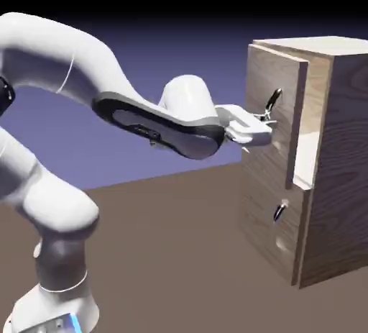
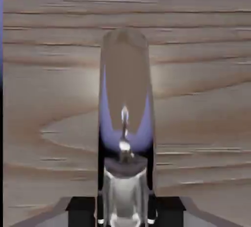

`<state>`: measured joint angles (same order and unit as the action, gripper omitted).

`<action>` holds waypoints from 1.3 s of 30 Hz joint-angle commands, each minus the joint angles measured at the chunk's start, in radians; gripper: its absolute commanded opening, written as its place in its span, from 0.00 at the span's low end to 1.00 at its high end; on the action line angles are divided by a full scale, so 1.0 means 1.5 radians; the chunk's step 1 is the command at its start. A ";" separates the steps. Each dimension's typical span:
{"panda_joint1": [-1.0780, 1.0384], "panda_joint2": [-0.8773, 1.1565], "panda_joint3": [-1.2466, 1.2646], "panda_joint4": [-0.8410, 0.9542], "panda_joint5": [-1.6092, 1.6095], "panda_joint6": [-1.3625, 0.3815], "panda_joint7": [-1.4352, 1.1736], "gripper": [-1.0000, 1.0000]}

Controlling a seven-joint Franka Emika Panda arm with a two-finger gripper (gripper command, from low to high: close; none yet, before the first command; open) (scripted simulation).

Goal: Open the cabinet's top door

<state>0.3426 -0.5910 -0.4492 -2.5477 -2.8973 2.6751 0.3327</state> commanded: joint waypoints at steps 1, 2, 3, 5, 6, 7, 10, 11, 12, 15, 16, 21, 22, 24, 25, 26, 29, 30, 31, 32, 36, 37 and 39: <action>-0.024 0.001 0.024 -0.004 -0.003 -0.001 0.008 0.00; -0.046 -0.002 0.048 -0.011 0.013 -0.004 0.006 0.00; -0.064 -0.009 0.069 -0.022 0.041 -0.010 -0.011 0.00; -0.088 -0.026 0.099 -0.043 0.099 -0.022 -0.050 0.00; -0.100 -0.034 0.115 -0.053 0.128 -0.028 -0.068 0.00; -0.112 -0.043 0.131 -0.063 0.157 -0.035 -0.086 0.00; -0.141 -0.069 0.178 -0.093 0.244 -0.057 -0.138 0.00; -0.149 -0.077 0.193 -0.102 0.273 -0.065 -0.154 0.00; -0.157 -0.086 0.208 -0.111 0.302 -0.073 -0.171 0.00; -0.174 -0.111 0.253 -0.136 0.389 -0.100 -0.218 0.00; -0.179 -0.120 0.267 -0.144 0.418 -0.110 -0.233 0.00; -0.188 -0.156 0.340 -0.176 0.563 -0.168 -0.304 0.00; -0.187 -0.162 0.355 -0.181 0.592 -0.182 -0.317 0.00; -0.184 -0.172 0.385 -0.189 0.650 -0.212 -0.341 0.00; -0.181 -0.176 0.400 -0.193 0.679 -0.228 -0.353 0.00; -0.178 -0.179 0.415 -0.195 0.708 -0.245 -0.364 0.00; -0.167 -0.184 0.465 -0.197 0.795 -0.303 -0.393 0.00; -0.163 -0.183 0.482 -0.196 0.824 -0.325 -0.401 0.00; -0.159 -0.181 0.500 -0.194 0.853 -0.347 -0.408 0.00; -0.155 -0.177 0.519 -0.190 0.882 -0.371 -0.415 0.00; -0.144 -0.147 0.601 -0.160 0.997 -0.480 -0.432 0.00; -0.144 -0.135 0.622 -0.148 1.023 -0.509 -0.434 0.00; -0.148 -0.109 0.664 -0.121 1.072 -0.567 -0.435 0.00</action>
<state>0.1207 -0.7535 0.5473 -2.7304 -1.2877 1.8233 -0.3206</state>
